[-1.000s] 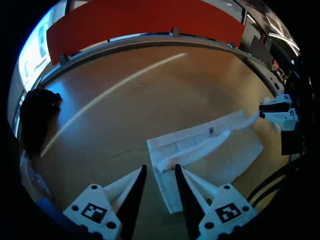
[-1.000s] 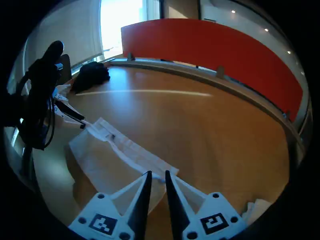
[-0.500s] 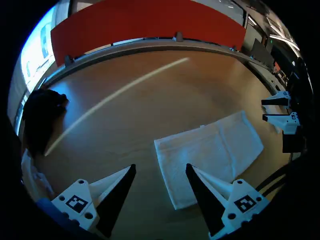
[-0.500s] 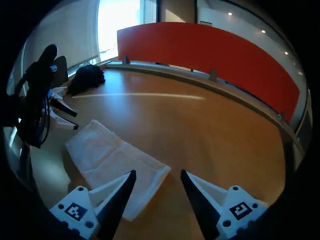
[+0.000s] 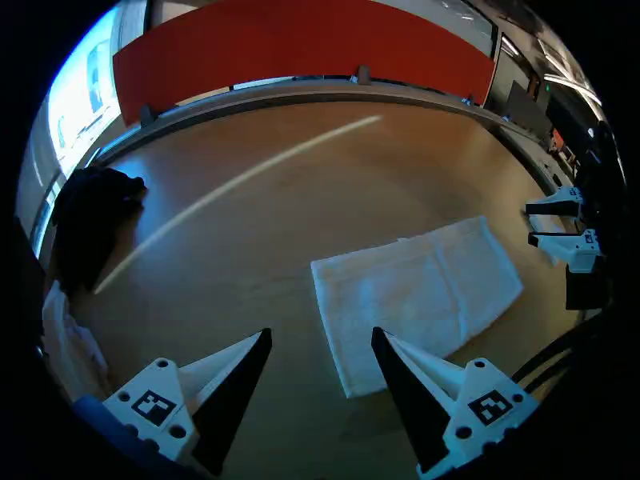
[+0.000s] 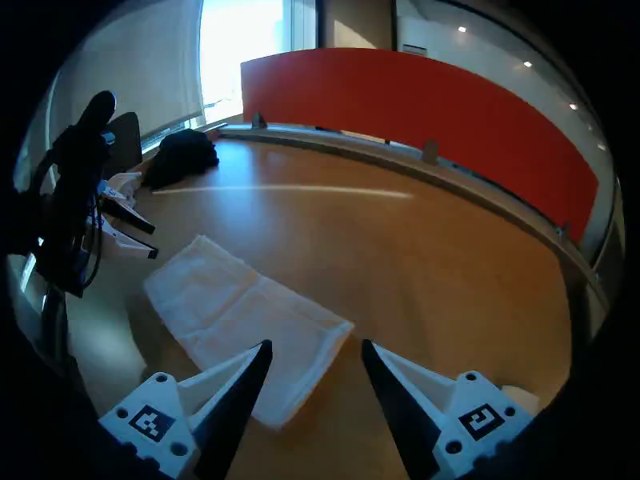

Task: Fold towel

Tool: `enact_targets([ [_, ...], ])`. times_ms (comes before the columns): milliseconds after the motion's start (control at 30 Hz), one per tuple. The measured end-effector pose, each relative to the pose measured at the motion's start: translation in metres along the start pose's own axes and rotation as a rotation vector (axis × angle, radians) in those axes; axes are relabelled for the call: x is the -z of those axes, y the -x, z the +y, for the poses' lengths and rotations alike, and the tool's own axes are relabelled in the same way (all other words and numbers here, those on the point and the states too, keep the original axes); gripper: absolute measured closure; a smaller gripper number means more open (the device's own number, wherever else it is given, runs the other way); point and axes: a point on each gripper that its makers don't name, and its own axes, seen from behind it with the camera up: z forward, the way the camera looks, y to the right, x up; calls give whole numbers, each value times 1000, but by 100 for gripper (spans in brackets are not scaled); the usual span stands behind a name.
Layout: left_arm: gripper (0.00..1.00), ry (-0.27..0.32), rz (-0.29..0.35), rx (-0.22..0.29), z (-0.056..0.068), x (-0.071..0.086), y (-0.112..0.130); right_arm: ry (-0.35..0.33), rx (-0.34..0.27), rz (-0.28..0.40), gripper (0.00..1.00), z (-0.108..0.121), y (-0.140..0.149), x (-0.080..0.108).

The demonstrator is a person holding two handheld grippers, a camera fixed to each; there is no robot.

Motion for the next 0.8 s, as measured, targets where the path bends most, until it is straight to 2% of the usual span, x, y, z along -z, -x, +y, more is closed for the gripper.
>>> enact_targets([
  [367, 8, -28, 4, 39, -1, 20, 28, -13, -7, -9, 14, -14, 15, 11],
  [633, 7, -49, 17, 89, -6, 34, 44, -28, 13, -11, 14, -20, 19, 12],
  [800, 7, -61, 17, 102, -9, 40, 53, -38, 24, -16, 14, -22, 21, 11],
])
